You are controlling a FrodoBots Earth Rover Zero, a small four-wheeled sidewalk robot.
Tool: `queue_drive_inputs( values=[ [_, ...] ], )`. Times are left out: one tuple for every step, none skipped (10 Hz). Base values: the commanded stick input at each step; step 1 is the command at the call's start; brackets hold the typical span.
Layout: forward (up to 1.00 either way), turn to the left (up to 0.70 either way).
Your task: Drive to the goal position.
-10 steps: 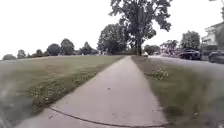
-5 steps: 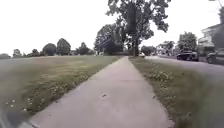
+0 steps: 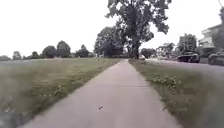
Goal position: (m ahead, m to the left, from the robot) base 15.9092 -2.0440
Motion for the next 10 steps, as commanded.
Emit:
queue_drive_inputs(
  values=[
    [0.70, -0.12],
    [0.70, 0.00],
    [0.70, 0.00],
    [0.70, 0.00],
    [0.70, 0.00],
    [0.70, 0.00],
    [0.70, 0.00],
    [0.70, 0.00],
    [0.70, 0.00],
    [0.70, 0.00]
  ],
)
